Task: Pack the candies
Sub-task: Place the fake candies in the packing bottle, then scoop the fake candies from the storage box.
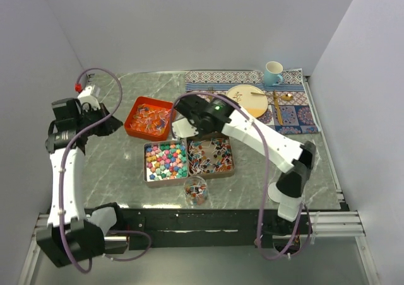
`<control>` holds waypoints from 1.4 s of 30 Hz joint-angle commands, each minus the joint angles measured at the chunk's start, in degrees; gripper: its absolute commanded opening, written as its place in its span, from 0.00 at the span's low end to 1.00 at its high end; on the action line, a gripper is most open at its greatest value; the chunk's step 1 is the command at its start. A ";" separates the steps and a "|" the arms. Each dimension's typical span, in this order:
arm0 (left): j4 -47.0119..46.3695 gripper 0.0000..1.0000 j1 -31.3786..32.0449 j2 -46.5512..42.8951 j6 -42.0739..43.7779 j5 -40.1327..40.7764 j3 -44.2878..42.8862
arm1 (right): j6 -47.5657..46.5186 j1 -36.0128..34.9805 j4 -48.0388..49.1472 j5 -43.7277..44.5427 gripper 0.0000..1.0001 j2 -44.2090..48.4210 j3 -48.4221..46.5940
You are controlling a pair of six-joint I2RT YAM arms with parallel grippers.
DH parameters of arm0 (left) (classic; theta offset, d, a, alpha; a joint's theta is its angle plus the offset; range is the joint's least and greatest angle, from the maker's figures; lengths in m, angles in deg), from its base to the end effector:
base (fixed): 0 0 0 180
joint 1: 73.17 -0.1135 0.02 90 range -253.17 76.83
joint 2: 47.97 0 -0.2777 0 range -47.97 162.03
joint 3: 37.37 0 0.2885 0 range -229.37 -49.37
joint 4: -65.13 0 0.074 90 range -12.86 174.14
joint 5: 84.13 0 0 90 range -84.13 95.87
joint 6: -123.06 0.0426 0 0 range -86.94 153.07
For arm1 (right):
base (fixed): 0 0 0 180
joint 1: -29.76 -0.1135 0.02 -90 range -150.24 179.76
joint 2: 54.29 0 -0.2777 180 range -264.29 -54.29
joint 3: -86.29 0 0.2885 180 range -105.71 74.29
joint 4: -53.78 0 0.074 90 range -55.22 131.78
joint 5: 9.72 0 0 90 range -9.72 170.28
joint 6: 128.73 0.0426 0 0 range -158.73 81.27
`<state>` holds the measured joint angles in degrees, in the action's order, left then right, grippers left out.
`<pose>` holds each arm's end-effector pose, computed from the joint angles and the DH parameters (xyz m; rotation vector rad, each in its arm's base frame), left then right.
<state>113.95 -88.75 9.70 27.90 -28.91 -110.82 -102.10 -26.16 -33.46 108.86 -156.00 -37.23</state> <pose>0.2382 0.0412 0.3672 -0.0264 2.0783 -0.5382 0.2357 0.3120 0.3913 -2.2216 1.4721 -0.7140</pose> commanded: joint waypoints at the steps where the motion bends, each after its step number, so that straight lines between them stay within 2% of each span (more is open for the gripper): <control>1: 3.98 0.01 -0.51 3.50 -16.33 -1.87 5.43 | -6.23 -1.03 1.06 -2.48 0.00 -4.71 -3.96; 3: 1.69 0.01 -0.69 1.58 -25.62 -0.91 9.22 | -7.99 -1.38 0.63 -1.60 0.00 -6.12 -4.05; 6: -4.02 0.01 -0.60 -2.90 -35.21 1.20 16.43 | -10.97 -1.56 -0.52 1.38 0.00 -9.11 -4.84; 10: -8.07 0.01 -0.60 -5.20 -44.30 3.59 23.73 | -16.51 -2.00 2.54 7.80 0.00 -12.01 -2.65; 15: -11.14 0.01 -0.77 -2.65 -51.86 -0.81 28.31 | -26.96 -2.26 6.07 13.60 0.00 -12.81 1.04; 18: -7.66 0.01 -1.39 -4.31 -53.10 0.07 31.12 | -31.71 -2.96 8.00 16.68 0.00 -13.60 1.83; 23: -3.43 0.01 -2.01 -7.83 -53.54 2.17 35.52 | -33.92 -5.33 9.93 20.81 0.00 -16.94 0.96; 29: 3.60 0.01 -2.44 -6.87 -53.72 7.45 37.54 | -36.73 -7.53 14.76 23.01 0.00 -19.84 2.02; 42: 5.37 0.01 0.10 -4.58 -52.66 7.89 37.55 | -34.19 -8.06 16.80 30.05 0.00 -27.22 -0.97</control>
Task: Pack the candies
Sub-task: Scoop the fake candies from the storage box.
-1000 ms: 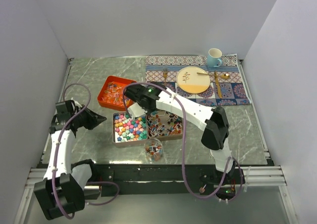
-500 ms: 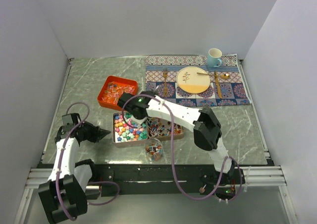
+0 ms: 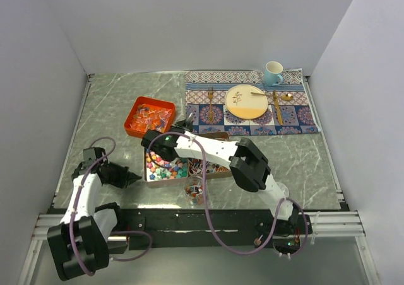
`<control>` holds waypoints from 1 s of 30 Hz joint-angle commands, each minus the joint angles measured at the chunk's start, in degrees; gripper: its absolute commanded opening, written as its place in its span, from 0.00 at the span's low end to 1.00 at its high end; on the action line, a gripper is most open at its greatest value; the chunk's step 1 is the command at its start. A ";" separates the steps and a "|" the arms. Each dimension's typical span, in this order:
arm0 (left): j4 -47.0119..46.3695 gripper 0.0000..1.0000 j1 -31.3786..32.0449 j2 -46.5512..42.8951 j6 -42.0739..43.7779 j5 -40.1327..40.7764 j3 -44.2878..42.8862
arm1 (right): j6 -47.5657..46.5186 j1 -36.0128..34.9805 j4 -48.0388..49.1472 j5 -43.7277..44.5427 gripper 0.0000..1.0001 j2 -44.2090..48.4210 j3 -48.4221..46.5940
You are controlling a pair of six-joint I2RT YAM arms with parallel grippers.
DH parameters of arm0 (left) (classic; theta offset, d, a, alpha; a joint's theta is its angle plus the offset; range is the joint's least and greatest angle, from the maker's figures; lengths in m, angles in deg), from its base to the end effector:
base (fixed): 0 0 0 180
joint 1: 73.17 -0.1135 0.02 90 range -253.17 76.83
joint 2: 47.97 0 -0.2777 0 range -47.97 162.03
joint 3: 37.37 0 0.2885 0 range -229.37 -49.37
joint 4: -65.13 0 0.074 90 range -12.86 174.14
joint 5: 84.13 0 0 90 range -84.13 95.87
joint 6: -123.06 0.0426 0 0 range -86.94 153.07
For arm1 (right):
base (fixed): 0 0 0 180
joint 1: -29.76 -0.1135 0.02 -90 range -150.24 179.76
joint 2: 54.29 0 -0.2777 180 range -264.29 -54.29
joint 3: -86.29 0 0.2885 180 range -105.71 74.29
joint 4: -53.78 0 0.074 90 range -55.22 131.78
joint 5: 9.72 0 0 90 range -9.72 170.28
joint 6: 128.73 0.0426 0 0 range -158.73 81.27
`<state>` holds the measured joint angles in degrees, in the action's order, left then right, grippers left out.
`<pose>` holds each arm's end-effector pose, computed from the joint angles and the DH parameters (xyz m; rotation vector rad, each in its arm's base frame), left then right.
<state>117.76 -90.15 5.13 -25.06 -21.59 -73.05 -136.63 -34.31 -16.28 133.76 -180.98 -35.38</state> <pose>0.1651 0.0299 0.1441 -1.6510 2.3501 -0.8337 0.2489 0.4337 0.2149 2.6866 -0.6099 1.4298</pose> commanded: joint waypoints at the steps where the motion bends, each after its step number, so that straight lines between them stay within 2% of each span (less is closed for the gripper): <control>1: 2.96 0.01 1.76 0.07 0.47 0.92 -0.83 | 0.96 0.00 -1.60 5.24 0.00 -3.89 -3.88; 5: 2.45 0.01 3.96 1.47 0.47 0.84 -0.58 | 5.88 -0.44 -6.17 4.10 0.00 -8.47 -12.04; 9: 1.22 0.01 4.05 2.88 -0.32 0.31 0.30 | 10.45 -1.58 -8.38 3.40 0.00 -11.20 -14.35; 12: 0.43 0.01 4.05 3.59 -1.11 0.13 0.57 | 12.04 -2.98 -8.74 1.46 0.00 -10.25 -11.11; 16: -0.80 0.01 3.96 4.81 -2.43 -2.15 0.22 | 9.76 -4.65 -1.98 -0.47 0.00 -4.72 -2.50; 19: -2.12 0.01 4.05 5.78 -2.78 -2.86 -0.13 | 11.06 -5.27 -2.49 -0.39 0.00 -3.65 0.68; 23: -1.86 0.01 4.05 4.91 -2.95 -2.51 -0.40 | 15.37 -4.57 -9.77 -1.62 0.00 -6.54 -8.07; 30: -2.48 0.01 3.35 4.29 -2.78 -3.38 -0.75 | 18.71 -6.15 -11.80 -3.81 0.00 -11.45 -11.61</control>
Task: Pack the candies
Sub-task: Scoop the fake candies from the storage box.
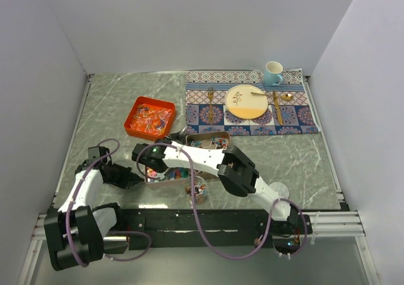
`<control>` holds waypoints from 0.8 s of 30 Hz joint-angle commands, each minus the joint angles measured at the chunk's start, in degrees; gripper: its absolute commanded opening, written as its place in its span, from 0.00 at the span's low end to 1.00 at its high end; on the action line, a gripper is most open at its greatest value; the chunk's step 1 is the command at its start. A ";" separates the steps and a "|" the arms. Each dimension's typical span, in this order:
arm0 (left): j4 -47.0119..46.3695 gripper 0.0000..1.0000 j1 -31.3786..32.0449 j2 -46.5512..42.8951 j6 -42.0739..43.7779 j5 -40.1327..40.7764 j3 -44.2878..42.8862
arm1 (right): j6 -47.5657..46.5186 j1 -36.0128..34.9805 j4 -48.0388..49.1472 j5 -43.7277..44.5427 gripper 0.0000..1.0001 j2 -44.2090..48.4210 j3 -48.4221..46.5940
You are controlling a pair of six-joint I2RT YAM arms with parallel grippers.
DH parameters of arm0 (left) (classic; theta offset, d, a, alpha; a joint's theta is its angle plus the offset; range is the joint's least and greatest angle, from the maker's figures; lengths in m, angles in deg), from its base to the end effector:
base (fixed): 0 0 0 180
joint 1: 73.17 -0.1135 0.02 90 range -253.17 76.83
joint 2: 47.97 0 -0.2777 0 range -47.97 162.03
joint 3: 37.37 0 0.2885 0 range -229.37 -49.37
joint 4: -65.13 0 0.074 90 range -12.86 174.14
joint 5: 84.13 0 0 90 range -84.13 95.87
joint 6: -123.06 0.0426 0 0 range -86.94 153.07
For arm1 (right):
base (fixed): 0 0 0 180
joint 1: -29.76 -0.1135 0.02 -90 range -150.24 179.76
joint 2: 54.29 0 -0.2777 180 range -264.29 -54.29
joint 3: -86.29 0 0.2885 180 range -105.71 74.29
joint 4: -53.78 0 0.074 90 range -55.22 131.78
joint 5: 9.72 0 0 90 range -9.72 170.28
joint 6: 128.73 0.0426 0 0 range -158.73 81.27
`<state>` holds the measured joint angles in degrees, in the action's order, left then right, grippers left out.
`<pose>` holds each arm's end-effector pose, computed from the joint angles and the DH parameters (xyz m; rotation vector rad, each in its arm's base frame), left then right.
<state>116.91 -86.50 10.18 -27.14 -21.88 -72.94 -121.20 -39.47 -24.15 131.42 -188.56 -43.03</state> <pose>0.1700 0.0199 0.1310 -1.6976 2.4406 -0.8357 0.2132 0.4686 0.1875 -2.7117 0.7702 -1.3594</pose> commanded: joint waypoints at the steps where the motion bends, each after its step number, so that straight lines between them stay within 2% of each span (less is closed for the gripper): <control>1: -1.89 0.01 -0.30 -0.67 -0.53 -3.19 -0.95 | 5.20 -1.17 -6.03 -2.17 0.00 -4.67 -6.06; 3: -2.15 0.01 -0.30 -0.50 -0.35 -3.28 -0.95 | 6.19 -1.52 -6.58 -3.23 0.00 -5.29 -6.08; 8: -4.08 0.01 -0.30 0.12 -1.14 -4.24 -0.33 | 4.17 -2.49 -0.08 -5.16 0.00 -1.34 3.49; 12: -5.22 0.01 -0.30 0.82 -1.84 -5.12 -0.86 | 4.70 -3.54 -0.78 -11.22 0.00 -1.07 2.27; 15: -5.40 0.01 -0.39 1.26 -1.85 -5.21 -1.39 | 3.12 -3.10 -2.01 -19.30 0.00 -0.55 -0.19; 20: -6.37 0.01 -0.39 2.40 -1.76 -5.74 -1.74 | 0.74 0.23 4.05 -24.48 0.00 0.68 2.71; 24: -7.42 0.01 -0.39 3.37 -1.85 -6.18 -1.91 | 0.47 3.13 3.09 -32.58 0.00 0.08 1.31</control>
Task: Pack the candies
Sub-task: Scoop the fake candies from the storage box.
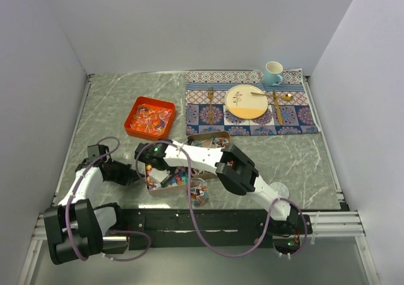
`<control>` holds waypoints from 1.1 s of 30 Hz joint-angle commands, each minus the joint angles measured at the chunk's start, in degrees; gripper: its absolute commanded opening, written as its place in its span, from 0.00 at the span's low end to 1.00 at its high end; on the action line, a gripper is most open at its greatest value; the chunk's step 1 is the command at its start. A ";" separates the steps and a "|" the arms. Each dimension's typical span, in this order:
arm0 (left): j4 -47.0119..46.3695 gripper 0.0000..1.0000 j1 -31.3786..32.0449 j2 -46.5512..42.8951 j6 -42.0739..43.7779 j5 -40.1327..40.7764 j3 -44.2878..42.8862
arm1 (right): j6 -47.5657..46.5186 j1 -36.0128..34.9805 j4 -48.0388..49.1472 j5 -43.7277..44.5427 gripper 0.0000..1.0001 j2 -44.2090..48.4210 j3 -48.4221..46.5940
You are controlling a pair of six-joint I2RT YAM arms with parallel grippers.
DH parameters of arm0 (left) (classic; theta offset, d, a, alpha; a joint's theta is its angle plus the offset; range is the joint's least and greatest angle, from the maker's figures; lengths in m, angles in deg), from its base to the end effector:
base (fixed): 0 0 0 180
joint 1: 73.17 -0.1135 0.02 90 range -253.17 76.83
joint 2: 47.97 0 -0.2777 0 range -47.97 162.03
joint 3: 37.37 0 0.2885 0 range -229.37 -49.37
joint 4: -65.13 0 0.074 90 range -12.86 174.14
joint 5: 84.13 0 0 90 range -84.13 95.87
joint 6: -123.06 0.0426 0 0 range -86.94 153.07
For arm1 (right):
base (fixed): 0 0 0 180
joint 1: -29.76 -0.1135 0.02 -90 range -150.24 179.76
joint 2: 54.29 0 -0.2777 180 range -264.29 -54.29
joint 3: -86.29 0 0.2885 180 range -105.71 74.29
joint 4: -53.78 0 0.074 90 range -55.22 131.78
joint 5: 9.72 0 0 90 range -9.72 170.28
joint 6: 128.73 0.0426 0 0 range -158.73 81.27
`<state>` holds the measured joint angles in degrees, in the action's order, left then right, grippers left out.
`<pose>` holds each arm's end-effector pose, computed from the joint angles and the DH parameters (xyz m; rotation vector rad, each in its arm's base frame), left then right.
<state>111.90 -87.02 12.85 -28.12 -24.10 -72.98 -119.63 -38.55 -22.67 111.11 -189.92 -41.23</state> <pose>0.1798 0.0224 0.1276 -1.6859 2.4001 -0.9049 0.2105 0.4701 0.1569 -2.8762 0.8327 -0.8362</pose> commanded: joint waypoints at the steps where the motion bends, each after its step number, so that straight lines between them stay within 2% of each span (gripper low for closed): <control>1: -2.77 0.01 0.05 1.32 -0.95 -4.04 -1.87 | -0.58 3.00 0.99 -13.42 0.00 0.99 -2.06; 6: -5.58 0.01 -0.57 3.08 -1.65 -5.53 -3.54 | 0.75 8.01 -1.47 -23.51 0.00 -0.51 -6.20; 14: -6.99 0.01 -3.99 5.80 -0.42 -7.02 -7.14 | -0.57 11.89 8.62 -31.87 0.00 7.21 4.68; 19: -6.29 0.01 -5.84 8.43 1.68 -8.16 -9.86 | 1.45 13.29 14.61 -32.16 0.00 10.83 9.62; 26: -5.84 0.04 -6.90 9.67 4.85 -10.10 -14.78 | 3.47 15.13 11.36 -29.77 0.00 12.31 2.41; 32: -7.78 0.04 -7.77 9.14 5.73 -12.65 -14.53 | 3.21 17.07 11.36 -28.20 0.00 16.62 4.51; 33: -7.87 0.04 -7.95 9.06 5.56 -12.74 -14.27 | 2.95 17.25 10.84 -25.84 0.00 16.89 5.56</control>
<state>105.63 -94.19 22.79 -24.17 -34.05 -86.78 -117.71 -22.82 -12.26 81.76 -179.95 -35.53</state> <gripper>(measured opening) 0.044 0.300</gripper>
